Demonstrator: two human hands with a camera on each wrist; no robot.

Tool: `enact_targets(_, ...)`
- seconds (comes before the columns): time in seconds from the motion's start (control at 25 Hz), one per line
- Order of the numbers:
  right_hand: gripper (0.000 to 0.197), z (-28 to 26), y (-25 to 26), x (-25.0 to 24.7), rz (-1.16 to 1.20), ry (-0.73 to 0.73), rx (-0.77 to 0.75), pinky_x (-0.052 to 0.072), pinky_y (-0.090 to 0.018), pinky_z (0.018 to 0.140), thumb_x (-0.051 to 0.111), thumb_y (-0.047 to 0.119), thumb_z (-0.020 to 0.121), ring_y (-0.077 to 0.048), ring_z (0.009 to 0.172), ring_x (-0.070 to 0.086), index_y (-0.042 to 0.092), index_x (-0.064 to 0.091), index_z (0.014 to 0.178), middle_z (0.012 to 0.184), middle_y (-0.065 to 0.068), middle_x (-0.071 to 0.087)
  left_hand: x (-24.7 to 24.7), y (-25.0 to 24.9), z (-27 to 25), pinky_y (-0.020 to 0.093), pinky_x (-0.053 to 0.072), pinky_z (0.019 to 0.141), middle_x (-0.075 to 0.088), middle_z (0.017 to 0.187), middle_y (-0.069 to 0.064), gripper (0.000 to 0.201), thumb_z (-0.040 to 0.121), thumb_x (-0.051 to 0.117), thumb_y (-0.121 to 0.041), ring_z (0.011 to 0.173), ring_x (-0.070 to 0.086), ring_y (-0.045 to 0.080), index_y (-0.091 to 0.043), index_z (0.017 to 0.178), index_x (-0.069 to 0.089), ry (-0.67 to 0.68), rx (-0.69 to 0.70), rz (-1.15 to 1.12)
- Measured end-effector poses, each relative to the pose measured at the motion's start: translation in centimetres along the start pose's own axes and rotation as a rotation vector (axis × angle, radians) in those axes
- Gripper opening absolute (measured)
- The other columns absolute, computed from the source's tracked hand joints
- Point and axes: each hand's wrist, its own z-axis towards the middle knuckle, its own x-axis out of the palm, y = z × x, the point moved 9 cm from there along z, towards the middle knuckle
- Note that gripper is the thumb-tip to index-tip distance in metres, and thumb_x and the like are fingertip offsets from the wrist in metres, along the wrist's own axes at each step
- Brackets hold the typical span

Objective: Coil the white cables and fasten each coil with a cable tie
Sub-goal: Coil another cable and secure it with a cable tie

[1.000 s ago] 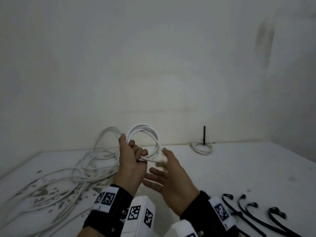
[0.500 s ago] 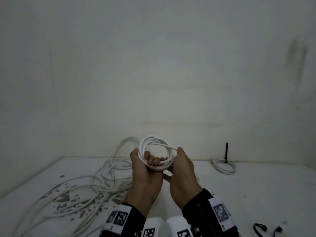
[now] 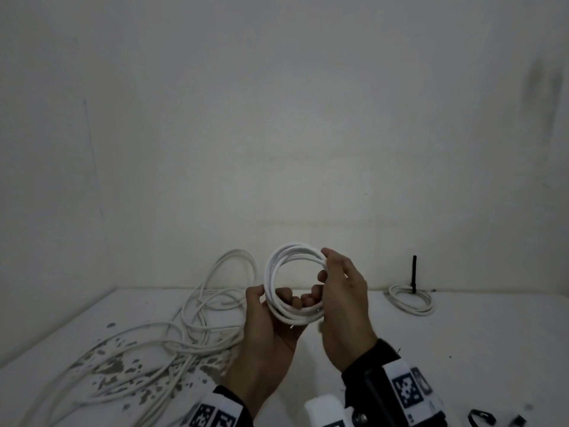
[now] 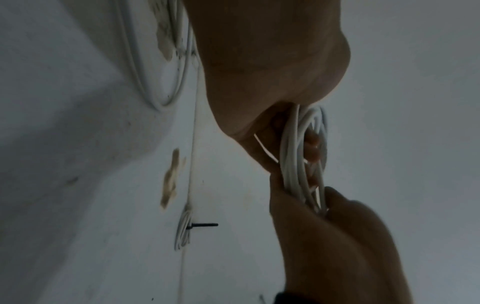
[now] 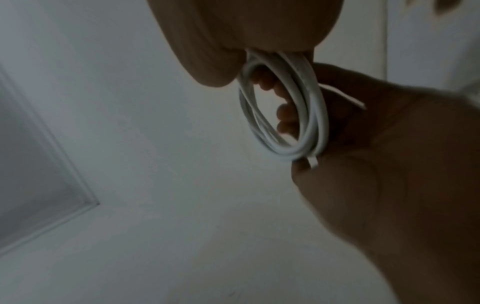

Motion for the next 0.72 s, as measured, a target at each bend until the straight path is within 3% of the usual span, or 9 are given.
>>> enact_targets(0.08, 0.025, 0.9, 0.9, -0.6, -0.13, 0.072, -0.028, 0.043, -0.027, 0.048, 0.046, 0.023, 0.104, -0.012, 0.046, 0.044, 0.018, 0.07, 0.103, 0.081, -0.008, 0.048, 0.8, 0.2, -0.4, 0.051, 0.055, 0.084, 0.07, 0.084, 0.028, 0.047, 0.084, 0.05, -0.039, 0.08, 0.071, 0.038, 0.004, 0.081, 0.069, 0.109, -0.132, 0.031)
enact_targets(0.2, 0.028, 1.6, 1.6, -0.8, -0.284, 0.275, -0.017, 0.038, -0.027, 0.05, 0.045, 0.02, 0.105, -0.012, 0.049, 0.038, 0.015, 0.072, 0.101, 0.077, -0.006, 0.047, 0.8, -0.5, -1.1, 0.051, 0.055, 0.083, 0.07, 0.088, 0.032, 0.078, 0.068, 0.055, -0.061, 0.085, 0.069, 0.042, 0.011, 0.093, 0.072, 0.238, -0.312, 0.188)
enact_targets(0.28, 0.028, 1.2, 1.9, -0.1, -0.385, 0.447, -0.028, 0.034, -0.023, 0.044, 0.045, 0.017, 0.106, -0.01, 0.045, 0.034, 0.008, 0.072, 0.103, 0.069, -0.003, 0.046, 0.4, -0.6, -1.3, 0.043, 0.053, 0.077, 0.068, 0.074, 0.026, 0.083, 0.062, 0.06, -0.066, 0.072, 0.068, 0.038, 0.01, 0.09, 0.072, 0.267, -0.372, 0.317)
enact_targets(0.36, 0.028, 0.1, 1.7, 0.8, -0.543, 0.62, -0.031, 0.032, -0.022, 0.044, 0.046, 0.018, 0.105, -0.009, 0.046, 0.035, 0.01, 0.073, 0.102, 0.067, -0.001, 0.05, 0.9, 0.1, -1.8, 0.04, 0.051, 0.07, 0.061, 0.057, 0.018, 0.076, 0.065, 0.061, -0.066, 0.053, 0.061, 0.031, 0.008, 0.082, 0.07, 0.313, -0.44, 0.37)
enact_targets(0.44, 0.027, -0.7, 1.0, 1.3, -0.709, 0.72, -0.048, 0.031, -0.024, 0.047, 0.048, 0.023, 0.104, -0.01, 0.05, 0.037, 0.017, 0.073, 0.095, 0.07, -0.002, 0.053, 1.6, 1.1, -2.2, 0.032, 0.047, 0.056, 0.041, 0.043, 0.002, 0.062, 0.074, 0.061, -0.065, 0.036, 0.04, 0.017, -0.003, 0.07, 0.064, 0.303, -0.485, 0.443)
enact_targets(0.52, 0.023, -0.5, 0.9, 1.3, -0.758, 0.694, -0.085, 0.033, -0.027, 0.049, 0.053, 0.031, 0.102, -0.011, 0.053, 0.039, 0.019, 0.07, 0.092, 0.071, -0.002, 0.055, 1.3, 1.2, -1.8, 0.021, 0.031, 0.041, 0.021, 0.044, -0.006, 0.053, 0.077, 0.063, -0.063, 0.036, 0.017, 0.009, -0.016, 0.056, 0.049, 0.18, -0.437, 0.563)
enact_targets(0.56, 0.021, -0.4, 1.1, 1.3, -0.732, 0.648, -0.096, 0.036, -0.029, 0.05, 0.057, 0.036, 0.099, -0.012, 0.054, 0.042, 0.02, 0.069, 0.095, 0.071, -0.002, 0.059, 0.9, 1.0, -1.4, 0.02, 0.022, 0.039, 0.017, 0.046, -0.006, 0.053, 0.078, 0.064, -0.061, 0.037, 0.013, 0.009, -0.019, 0.053, 0.043, 0.109, -0.39, 0.589)
enact_targets(0.72, 0.038, 1.3, 1.4, -0.1, -0.535, 0.404, -0.042, 0.057, -0.036, 0.066, 0.066, 0.048, 0.089, -0.021, 0.074, 0.068, 0.022, 0.059, 0.115, 0.091, -0.009, 0.074, 0.0, 0.4, -0.4, 0.017, 0.018, 0.033, 0.015, 0.046, -0.007, 0.052, 0.086, 0.064, -0.051, 0.032, 0.015, 0.008, -0.02, 0.051, 0.039, -0.046, -0.304, 0.456)
